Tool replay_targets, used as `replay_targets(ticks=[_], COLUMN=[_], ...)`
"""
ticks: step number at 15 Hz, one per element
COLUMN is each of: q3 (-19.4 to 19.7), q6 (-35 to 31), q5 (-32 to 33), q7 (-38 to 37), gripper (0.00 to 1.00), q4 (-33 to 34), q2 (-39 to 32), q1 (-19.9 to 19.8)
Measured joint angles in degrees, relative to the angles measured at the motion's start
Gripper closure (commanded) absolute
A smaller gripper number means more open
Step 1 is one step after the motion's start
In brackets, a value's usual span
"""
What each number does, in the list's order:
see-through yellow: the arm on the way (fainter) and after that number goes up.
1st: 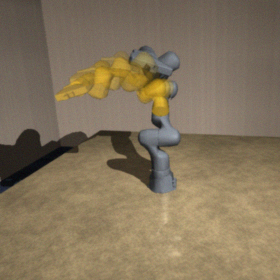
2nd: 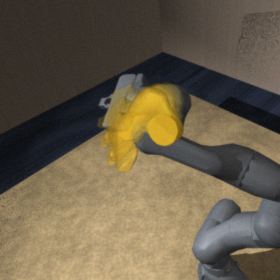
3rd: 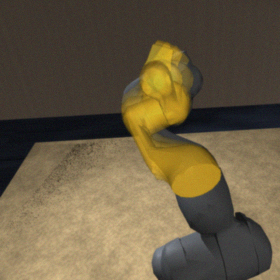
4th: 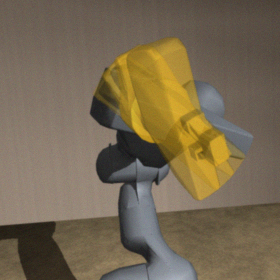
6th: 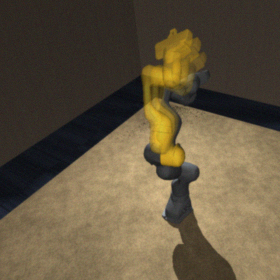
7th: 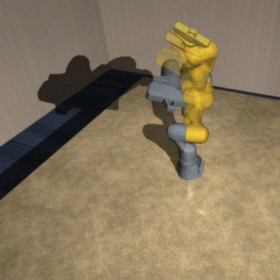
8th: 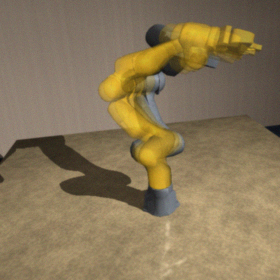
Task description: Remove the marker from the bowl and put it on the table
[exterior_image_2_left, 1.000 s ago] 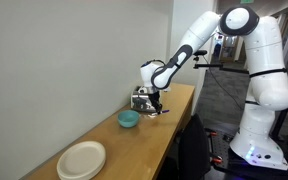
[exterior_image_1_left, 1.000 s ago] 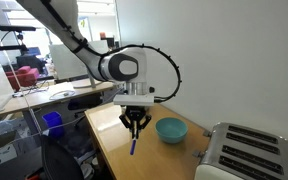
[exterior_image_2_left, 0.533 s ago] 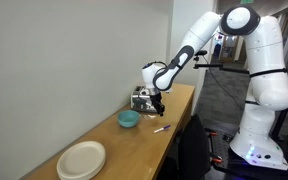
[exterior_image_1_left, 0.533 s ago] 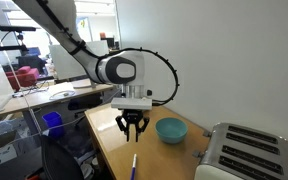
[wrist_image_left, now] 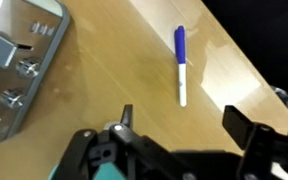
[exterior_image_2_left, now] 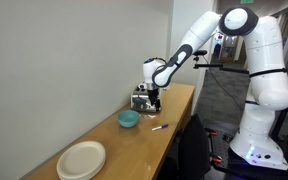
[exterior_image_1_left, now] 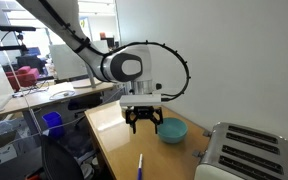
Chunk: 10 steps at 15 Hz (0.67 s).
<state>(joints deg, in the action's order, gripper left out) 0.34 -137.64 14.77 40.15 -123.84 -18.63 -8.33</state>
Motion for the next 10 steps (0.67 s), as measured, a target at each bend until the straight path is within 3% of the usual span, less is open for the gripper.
replay_targets(ticks=[10], q3=[-0.3], q6=[-0.1], q5=[-3.1], q7=[2.9], gripper=[0.0], q4=[1.9], q2=[2.0], q1=[-1.0])
